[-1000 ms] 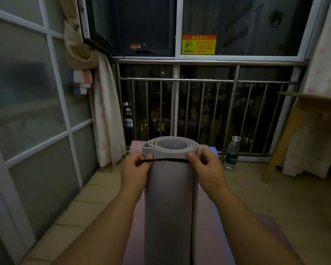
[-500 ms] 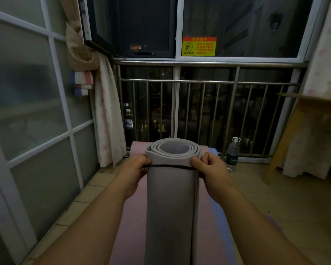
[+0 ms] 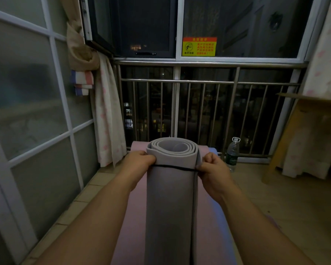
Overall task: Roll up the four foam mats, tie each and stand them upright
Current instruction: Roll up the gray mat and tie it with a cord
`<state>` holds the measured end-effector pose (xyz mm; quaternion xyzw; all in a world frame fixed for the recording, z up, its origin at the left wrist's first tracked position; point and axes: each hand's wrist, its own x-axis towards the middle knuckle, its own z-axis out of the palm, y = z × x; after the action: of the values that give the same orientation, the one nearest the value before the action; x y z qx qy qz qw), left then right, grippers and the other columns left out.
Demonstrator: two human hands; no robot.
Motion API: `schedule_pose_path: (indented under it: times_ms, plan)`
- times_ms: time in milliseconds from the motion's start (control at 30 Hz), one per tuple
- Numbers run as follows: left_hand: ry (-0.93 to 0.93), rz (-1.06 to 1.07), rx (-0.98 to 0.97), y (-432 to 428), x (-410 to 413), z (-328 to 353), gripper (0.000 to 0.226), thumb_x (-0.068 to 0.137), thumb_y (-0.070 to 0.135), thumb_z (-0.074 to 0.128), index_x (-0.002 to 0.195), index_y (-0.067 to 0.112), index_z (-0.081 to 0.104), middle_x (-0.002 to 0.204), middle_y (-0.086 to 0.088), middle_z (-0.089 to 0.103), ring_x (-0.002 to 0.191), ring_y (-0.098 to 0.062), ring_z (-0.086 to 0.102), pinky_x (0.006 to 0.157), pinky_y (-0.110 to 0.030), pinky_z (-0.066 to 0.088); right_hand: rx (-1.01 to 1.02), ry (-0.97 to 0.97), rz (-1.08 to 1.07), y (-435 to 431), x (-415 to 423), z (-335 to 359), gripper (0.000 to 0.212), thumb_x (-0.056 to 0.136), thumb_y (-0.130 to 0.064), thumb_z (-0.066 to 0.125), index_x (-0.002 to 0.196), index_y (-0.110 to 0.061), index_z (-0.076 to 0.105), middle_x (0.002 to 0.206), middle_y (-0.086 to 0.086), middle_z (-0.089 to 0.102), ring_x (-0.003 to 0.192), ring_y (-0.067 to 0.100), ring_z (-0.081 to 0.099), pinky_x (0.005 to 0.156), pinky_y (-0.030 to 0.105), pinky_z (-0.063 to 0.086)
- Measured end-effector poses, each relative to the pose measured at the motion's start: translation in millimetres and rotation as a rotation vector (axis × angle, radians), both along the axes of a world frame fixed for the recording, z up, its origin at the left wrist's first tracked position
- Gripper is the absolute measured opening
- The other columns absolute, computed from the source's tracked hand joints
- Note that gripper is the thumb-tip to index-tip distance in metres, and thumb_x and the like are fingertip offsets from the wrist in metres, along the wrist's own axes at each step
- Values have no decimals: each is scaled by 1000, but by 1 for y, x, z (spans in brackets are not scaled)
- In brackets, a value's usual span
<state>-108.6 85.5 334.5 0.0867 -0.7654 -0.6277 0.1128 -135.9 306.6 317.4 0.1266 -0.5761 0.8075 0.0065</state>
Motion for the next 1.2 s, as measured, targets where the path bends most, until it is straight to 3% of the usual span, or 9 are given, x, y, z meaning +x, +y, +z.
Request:
schedule_pose_path:
  times_ms: [300,400,533,633,800,933,1100,1200]
  plan:
    - [11,48,14,1,-2,3,36,56,25,60,85,5,71,89,-17,70,91,-34,66,91,-51,54,-464,-154,138,1,2,-10,36,73,16,51,67,-16,35,63,1,50,60,16,49,71,31,40]
    - [19,91,56,2,-4,1,39,54,23,60,85,2,70,87,-20,68,85,-36,64,86,-49,54,-502,-190,110,-2,0,-11,40,85,19,43,64,-15,40,62,0,53,59,15,52,72,29,42]
    - [20,142,90,1,-6,-1,33,53,22,60,78,0,67,72,-14,62,72,-27,56,70,-42,47,-544,-218,118,-5,-3,-11,51,86,18,43,51,-18,49,62,-1,56,55,12,57,69,26,44]
    - [24,165,111,2,-4,0,9,67,12,61,72,5,63,72,-13,60,72,-28,56,72,-42,49,-565,-244,122,-6,-2,-10,47,81,18,46,49,-17,50,61,0,56,55,13,56,69,27,43]
    - [38,181,127,5,-2,2,5,71,8,59,66,9,57,69,-11,56,71,-26,52,70,-41,45,-594,-304,102,-7,3,0,33,76,10,43,53,-12,51,62,4,53,58,15,51,66,26,42]
    - [23,144,128,6,-3,3,5,76,3,59,75,3,64,72,-11,61,72,-26,57,70,-39,50,-319,-325,-21,-9,1,9,14,91,3,49,87,-5,59,70,6,58,57,11,53,54,23,45]
    - [3,124,93,10,-1,7,9,78,1,58,72,6,62,67,-8,58,68,-22,54,68,-37,48,-190,-323,-188,-12,-4,11,21,93,4,51,80,-12,50,76,12,54,64,18,50,57,29,43]
    - [-3,136,67,11,1,9,7,74,8,60,75,4,65,72,-11,60,73,-25,57,71,-38,48,-146,-303,-233,-13,-1,11,24,91,9,51,88,-15,48,79,13,55,66,19,51,58,31,42]
